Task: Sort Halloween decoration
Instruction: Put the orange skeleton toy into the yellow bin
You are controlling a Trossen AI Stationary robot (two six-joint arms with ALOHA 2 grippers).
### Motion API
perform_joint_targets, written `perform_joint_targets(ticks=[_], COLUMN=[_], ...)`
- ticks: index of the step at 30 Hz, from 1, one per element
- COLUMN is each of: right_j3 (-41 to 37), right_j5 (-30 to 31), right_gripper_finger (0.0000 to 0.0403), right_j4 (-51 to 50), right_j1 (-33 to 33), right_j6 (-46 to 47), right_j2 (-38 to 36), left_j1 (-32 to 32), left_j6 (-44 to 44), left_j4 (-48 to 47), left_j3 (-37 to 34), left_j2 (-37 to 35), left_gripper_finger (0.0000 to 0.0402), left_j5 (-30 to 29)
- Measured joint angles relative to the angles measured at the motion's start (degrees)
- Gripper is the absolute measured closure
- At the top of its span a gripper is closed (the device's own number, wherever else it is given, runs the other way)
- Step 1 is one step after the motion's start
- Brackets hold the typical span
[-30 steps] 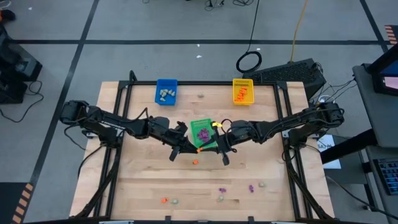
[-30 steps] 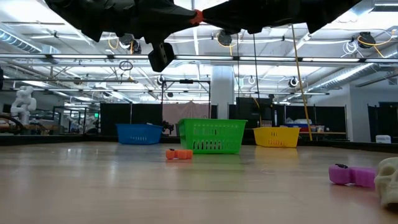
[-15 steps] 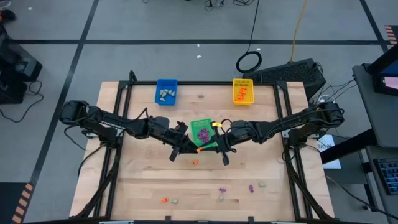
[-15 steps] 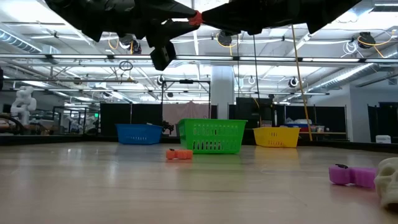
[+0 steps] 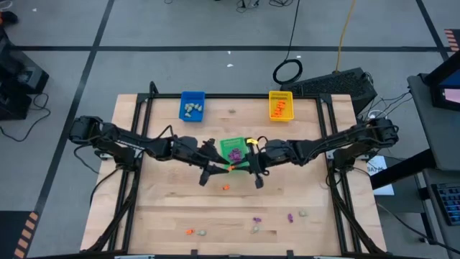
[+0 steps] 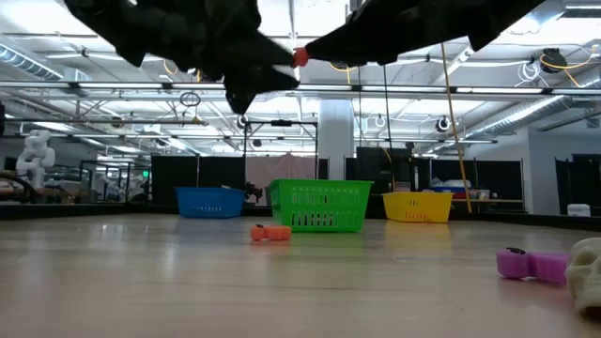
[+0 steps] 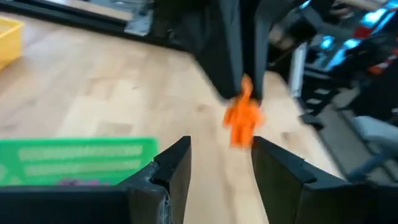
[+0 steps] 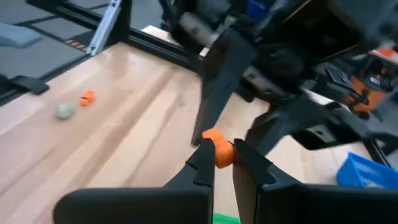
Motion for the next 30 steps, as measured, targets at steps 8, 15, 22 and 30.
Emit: perform_joint_targets(ticks=[8,15,22,30], right_j3=[0.0,0.0,0.1,0.0], right_j5=[3.0,9.5,18.0,19.2], right_gripper_finger=[0.0392,0.0392,0.0392,0.0392], right_j4=[-3.2,-10.4,-23.8,-33.0], right_j1=[-3.4,-6.6,-13.4,-25.9], right_j6=[4.3,6.8,12.6,16.6], right_j2=[-0.1,-4.1,-12.4,-15.1], left_j1=[0.0,0.0,0.0,0.0], left_j6=[1.1,0.7,0.6,0.6], left_j4=[6.9,12.3,16.8,19.1], left_j3=[-6.7,-10.7,-14.2,-17.0], left_j2=[0.0,0.0,0.0,0.0], left_gripper_finger=[0.0242,0.0242,0.0242,0.0242], left_j5=[-6.0,-8.2,-11.7,-14.2])
